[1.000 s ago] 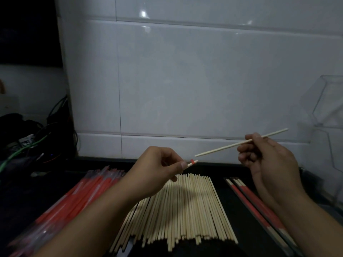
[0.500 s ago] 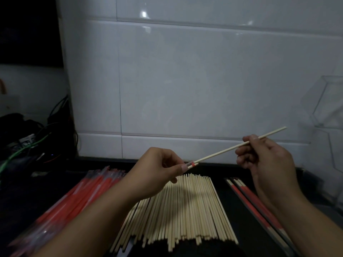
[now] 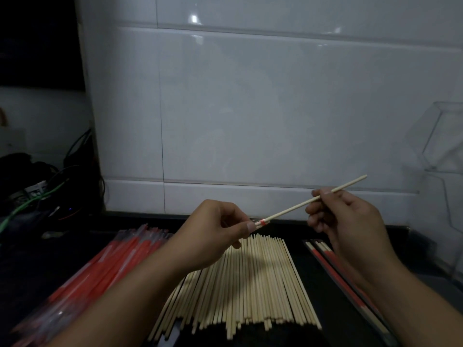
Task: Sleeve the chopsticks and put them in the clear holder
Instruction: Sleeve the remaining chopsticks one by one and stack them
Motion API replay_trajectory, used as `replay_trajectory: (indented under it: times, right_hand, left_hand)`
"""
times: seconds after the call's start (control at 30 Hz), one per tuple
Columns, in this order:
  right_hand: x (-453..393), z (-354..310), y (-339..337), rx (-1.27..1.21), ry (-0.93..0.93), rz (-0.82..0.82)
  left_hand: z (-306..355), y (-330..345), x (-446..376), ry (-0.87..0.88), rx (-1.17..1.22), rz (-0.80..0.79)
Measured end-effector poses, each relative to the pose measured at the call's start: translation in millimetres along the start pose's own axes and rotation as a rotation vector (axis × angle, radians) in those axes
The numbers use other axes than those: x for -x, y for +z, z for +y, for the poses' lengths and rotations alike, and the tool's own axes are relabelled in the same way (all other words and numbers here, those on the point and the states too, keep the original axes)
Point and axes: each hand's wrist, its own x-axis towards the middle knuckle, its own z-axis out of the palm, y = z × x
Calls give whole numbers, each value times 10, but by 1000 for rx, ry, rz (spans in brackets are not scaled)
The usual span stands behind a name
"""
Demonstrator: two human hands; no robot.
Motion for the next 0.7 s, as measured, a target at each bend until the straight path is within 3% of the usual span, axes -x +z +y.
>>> replay_trajectory:
  times: [0.2,0.37,0.43,0.57,0.7]
  right_hand:
    - [115,86,111,207,116,-242]
    - [65,76,66,280,-79,11]
    - [70,66,48,284,-104,2]
    - [136,101,124,372,-96,-153]
    - [261,108,185,517,-28,-482]
  left_hand:
    - [2,7,8,1,0,2]
    - [-16,-30,10,-3,-2,33]
    - [-20,-30,10,-7,-2,31]
    - [-19,-23,5,-10,-8,29]
    - [-28,-14,0,-11,-23,32]
